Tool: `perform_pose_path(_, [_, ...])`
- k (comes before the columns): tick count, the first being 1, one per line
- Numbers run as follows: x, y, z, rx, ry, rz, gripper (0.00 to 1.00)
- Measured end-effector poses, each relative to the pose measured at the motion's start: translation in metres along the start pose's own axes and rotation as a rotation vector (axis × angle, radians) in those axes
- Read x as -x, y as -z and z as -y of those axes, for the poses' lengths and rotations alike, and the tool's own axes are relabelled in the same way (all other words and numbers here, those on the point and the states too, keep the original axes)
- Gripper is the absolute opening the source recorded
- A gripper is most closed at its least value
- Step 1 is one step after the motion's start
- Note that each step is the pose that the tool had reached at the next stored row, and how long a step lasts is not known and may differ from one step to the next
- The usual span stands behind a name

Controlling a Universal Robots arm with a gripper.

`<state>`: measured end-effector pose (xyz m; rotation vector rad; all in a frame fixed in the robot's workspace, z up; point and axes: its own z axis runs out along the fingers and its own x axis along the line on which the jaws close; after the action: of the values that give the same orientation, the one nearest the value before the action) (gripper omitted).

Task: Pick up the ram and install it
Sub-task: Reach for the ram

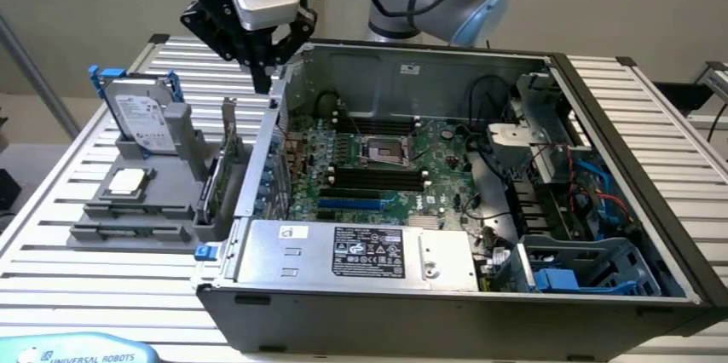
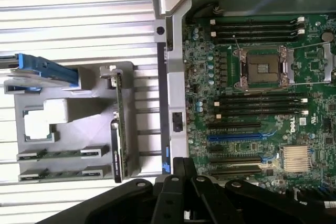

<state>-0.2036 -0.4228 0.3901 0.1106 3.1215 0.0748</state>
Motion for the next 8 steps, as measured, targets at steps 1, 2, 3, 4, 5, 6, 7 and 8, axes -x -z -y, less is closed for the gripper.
perform_pose_path(1, [-0.004, -0.0004, 0.0010, 0.0000, 0.000, -0.0005, 0.11])
perform_pose_path(2, [-0.009, -0.0009, 0.0020, 0.0000, 0.000, -0.0011, 0.11])
perform_pose_path(3, [-0.014, -0.0014, 0.0031, -0.0001, 0.000, -0.0019, 0.11])
perform_pose_path(4, [-0.018, -0.0020, 0.0041, -0.0001, 0.000, -0.0025, 0.11])
perform_pose_path(5, [-0.023, -0.0027, 0.0050, -0.0002, 0.000, -0.0031, 0.11])
perform_pose_path(6, [-0.027, -0.0033, 0.0060, -0.0002, 0.000, -0.0037, 0.11])
perform_pose_path(7, [-0.032, -0.0040, 0.0069, -0.0002, 0.000, -0.0044, 0.11])
perform_pose_path(8, [-0.036, -0.0047, 0.0079, -0.0003, 0.000, -0.0052, 0.11])
